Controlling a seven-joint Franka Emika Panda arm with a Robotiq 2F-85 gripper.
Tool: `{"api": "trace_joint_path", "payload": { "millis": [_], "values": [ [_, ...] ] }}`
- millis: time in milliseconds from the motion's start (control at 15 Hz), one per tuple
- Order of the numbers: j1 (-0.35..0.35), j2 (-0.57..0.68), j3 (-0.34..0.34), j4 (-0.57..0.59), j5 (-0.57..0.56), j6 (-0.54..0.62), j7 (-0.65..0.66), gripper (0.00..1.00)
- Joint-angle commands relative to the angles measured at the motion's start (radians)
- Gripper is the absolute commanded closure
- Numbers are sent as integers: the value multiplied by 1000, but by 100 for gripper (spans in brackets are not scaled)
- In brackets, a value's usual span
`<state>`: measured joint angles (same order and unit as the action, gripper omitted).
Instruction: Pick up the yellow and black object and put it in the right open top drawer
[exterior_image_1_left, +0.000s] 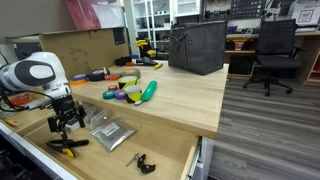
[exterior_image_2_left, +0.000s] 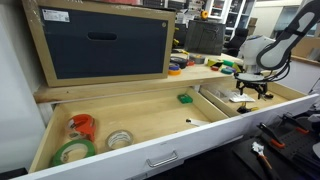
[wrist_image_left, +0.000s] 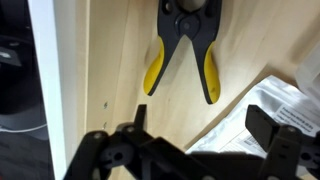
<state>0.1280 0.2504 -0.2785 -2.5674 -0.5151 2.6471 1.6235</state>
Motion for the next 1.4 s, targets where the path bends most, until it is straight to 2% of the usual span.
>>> {"api": "trace_joint_path", "payload": {
  "millis": [0, 267, 533, 933, 1200, 1333],
  "values": [
    [-26, -113, 69, -57, 15, -37, -174, 0],
    [-39, -186, 132, -77, 14, -107, -389, 0],
    [-45, -251, 184, -44, -42, -276, -544, 0],
    [-67, -357, 262, -15, -89, -383, -668, 0],
    [-84, -423, 289, 5, -32, -379, -769, 0],
    [-96, -438, 286, 29, 51, -381, -808, 0]
  ]
}}
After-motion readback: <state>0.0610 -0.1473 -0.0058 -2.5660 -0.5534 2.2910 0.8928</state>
